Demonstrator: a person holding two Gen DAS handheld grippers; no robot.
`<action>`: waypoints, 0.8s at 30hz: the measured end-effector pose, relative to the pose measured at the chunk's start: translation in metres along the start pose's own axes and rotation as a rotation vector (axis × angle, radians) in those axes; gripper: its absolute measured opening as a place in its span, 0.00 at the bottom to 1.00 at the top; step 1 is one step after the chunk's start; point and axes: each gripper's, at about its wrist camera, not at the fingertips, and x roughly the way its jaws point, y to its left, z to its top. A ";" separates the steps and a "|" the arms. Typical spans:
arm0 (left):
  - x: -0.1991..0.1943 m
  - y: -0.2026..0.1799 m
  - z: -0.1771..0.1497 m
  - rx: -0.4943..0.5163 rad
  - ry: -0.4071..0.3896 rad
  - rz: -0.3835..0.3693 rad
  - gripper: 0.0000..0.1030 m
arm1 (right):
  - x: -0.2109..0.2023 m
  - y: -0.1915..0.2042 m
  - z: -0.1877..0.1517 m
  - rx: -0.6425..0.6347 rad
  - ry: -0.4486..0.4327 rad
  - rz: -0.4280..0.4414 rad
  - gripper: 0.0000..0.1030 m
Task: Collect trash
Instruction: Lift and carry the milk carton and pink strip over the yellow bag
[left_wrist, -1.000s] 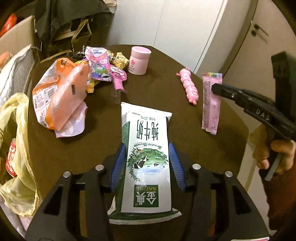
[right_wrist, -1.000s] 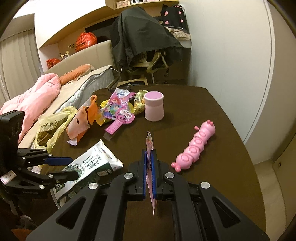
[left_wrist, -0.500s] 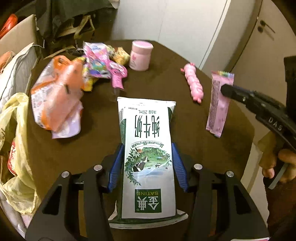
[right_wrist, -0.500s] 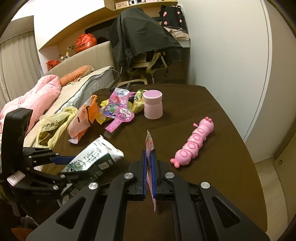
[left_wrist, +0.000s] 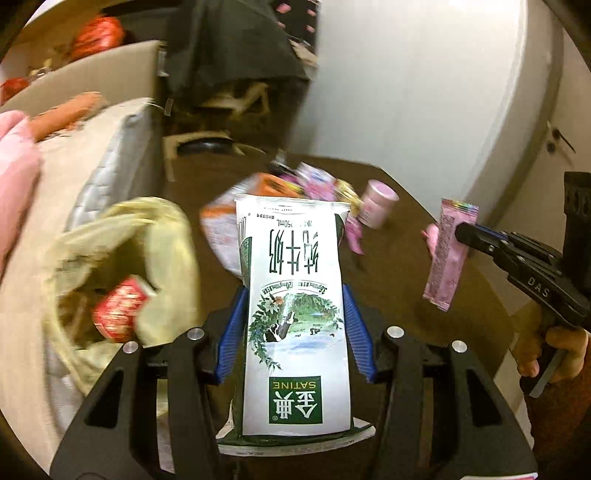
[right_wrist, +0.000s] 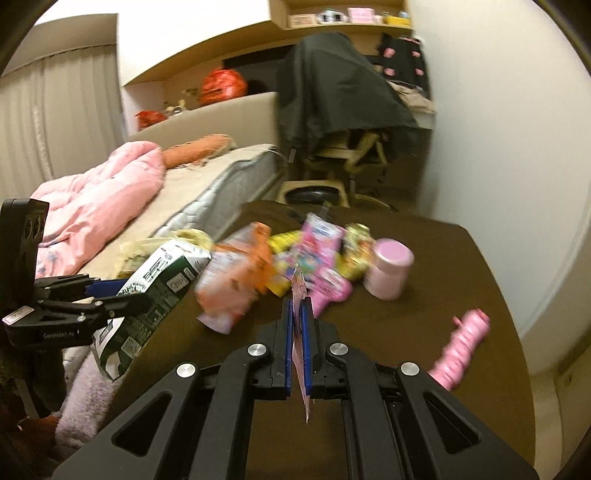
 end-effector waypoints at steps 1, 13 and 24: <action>-0.004 0.007 0.000 -0.012 -0.011 0.011 0.47 | 0.004 0.010 0.008 -0.019 -0.005 0.011 0.05; -0.055 0.124 0.004 -0.194 -0.153 0.133 0.47 | 0.070 0.104 0.070 -0.113 0.021 0.140 0.05; -0.064 0.164 -0.003 -0.231 -0.174 0.151 0.47 | 0.115 0.162 0.083 -0.156 0.051 0.197 0.05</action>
